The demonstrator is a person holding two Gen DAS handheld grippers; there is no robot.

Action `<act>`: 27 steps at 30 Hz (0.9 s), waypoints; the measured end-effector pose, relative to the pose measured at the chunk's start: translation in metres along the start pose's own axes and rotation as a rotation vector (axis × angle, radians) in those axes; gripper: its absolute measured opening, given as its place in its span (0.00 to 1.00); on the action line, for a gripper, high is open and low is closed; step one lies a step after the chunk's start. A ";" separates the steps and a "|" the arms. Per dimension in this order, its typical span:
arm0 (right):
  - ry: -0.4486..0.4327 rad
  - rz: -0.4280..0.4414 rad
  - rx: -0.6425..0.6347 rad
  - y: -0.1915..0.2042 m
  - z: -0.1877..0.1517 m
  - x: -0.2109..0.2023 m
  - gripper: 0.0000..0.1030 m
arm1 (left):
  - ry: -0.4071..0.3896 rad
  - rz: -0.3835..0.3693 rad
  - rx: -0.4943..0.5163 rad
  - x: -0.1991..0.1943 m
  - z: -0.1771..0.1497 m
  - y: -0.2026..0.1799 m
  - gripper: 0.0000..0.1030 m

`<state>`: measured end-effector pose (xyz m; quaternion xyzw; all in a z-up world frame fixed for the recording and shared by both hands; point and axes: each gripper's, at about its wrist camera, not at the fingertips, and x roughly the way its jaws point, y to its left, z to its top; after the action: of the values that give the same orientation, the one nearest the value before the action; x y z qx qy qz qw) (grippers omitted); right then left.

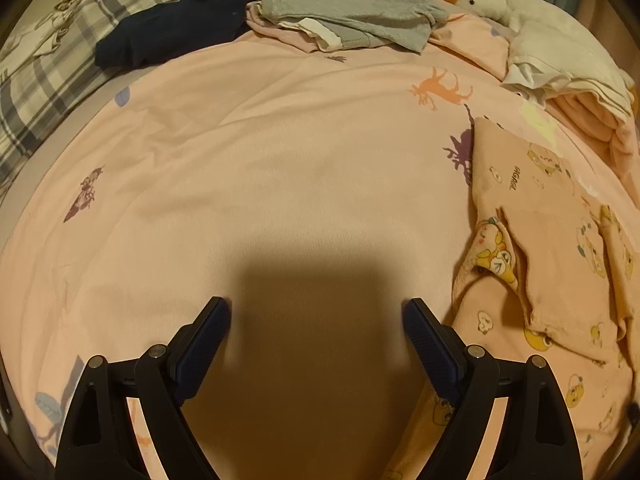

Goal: Fold small clothes

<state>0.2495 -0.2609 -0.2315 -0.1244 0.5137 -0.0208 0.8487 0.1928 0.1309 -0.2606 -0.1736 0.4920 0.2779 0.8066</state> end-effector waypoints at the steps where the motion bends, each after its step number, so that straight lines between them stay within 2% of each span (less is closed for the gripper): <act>1: -0.011 -0.066 0.004 -0.009 -0.002 -0.002 0.00 | -0.001 0.004 0.000 0.000 0.000 -0.001 0.86; 2: -0.029 -0.131 0.019 -0.022 -0.005 -0.003 0.02 | -0.005 0.008 0.004 0.000 0.000 -0.002 0.86; 4: 0.003 -0.156 0.076 -0.048 -0.012 0.005 0.03 | -0.011 0.012 0.012 0.000 -0.001 -0.004 0.86; 5: 0.057 -0.135 0.121 -0.065 -0.019 0.014 0.04 | -0.015 0.013 0.015 0.000 -0.001 -0.005 0.86; 6: 0.069 -0.105 0.140 -0.075 -0.025 0.016 0.03 | -0.017 0.013 0.015 0.000 -0.002 -0.005 0.86; 7: 0.039 -0.070 0.132 -0.081 -0.027 0.011 0.03 | -0.022 0.014 0.014 0.001 -0.001 -0.006 0.86; 8: 0.032 -0.062 0.121 -0.080 -0.025 0.007 0.09 | -0.024 0.016 0.014 0.001 -0.001 -0.006 0.86; 10: 0.028 0.010 0.115 -0.075 -0.017 -0.002 0.12 | -0.028 0.024 0.018 0.002 -0.001 -0.008 0.86; 12: 0.014 0.141 0.118 -0.060 -0.004 -0.014 0.36 | -0.032 0.023 0.027 0.001 -0.002 -0.008 0.86; 13: -0.002 0.193 0.100 -0.047 0.003 -0.021 0.64 | -0.031 0.018 0.031 0.002 -0.001 -0.007 0.86; 14: -0.022 0.214 0.078 -0.028 0.004 -0.025 0.82 | -0.030 0.014 0.031 0.002 -0.001 -0.006 0.87; 15: -0.065 0.213 0.026 -0.007 0.009 -0.030 0.82 | -0.026 0.009 0.031 0.002 0.000 -0.006 0.87; 17: -0.120 0.139 -0.107 0.029 0.016 -0.029 0.77 | -0.024 0.005 0.030 0.003 0.000 -0.005 0.88; 18: -0.155 0.074 -0.182 0.047 0.018 -0.026 0.74 | -0.024 0.004 0.032 0.003 0.000 -0.005 0.88; 19: -0.179 -0.056 -0.241 0.065 0.022 -0.014 0.60 | -0.026 0.004 0.036 0.003 0.000 -0.005 0.88; 20: -0.153 -0.140 -0.253 0.070 0.027 0.002 0.29 | -0.028 0.004 0.039 0.003 0.000 -0.005 0.88; 21: -0.094 -0.166 -0.214 0.066 0.031 0.019 0.07 | -0.028 0.004 0.043 0.003 0.000 -0.005 0.89; 22: -0.053 -0.089 -0.106 0.050 0.033 0.028 0.00 | -0.027 0.005 0.046 0.004 0.001 -0.005 0.89; 23: -0.065 -0.051 -0.004 0.032 0.033 0.027 0.00 | -0.027 0.006 0.047 0.004 0.001 -0.005 0.90; 24: -0.063 -0.091 0.065 0.014 0.034 0.028 0.00 | -0.028 0.006 0.046 0.005 0.001 -0.005 0.90; 26: -0.058 -0.205 0.077 -0.012 0.033 0.035 0.00 | -0.029 0.007 0.042 0.005 0.001 -0.005 0.91; 27: -0.052 -0.220 0.081 -0.024 0.032 0.039 0.00 | -0.030 0.009 0.042 0.005 0.001 -0.006 0.91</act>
<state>0.2980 -0.2846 -0.2456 -0.1460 0.4737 -0.1314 0.8585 0.1988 0.1286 -0.2647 -0.1501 0.4864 0.2739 0.8160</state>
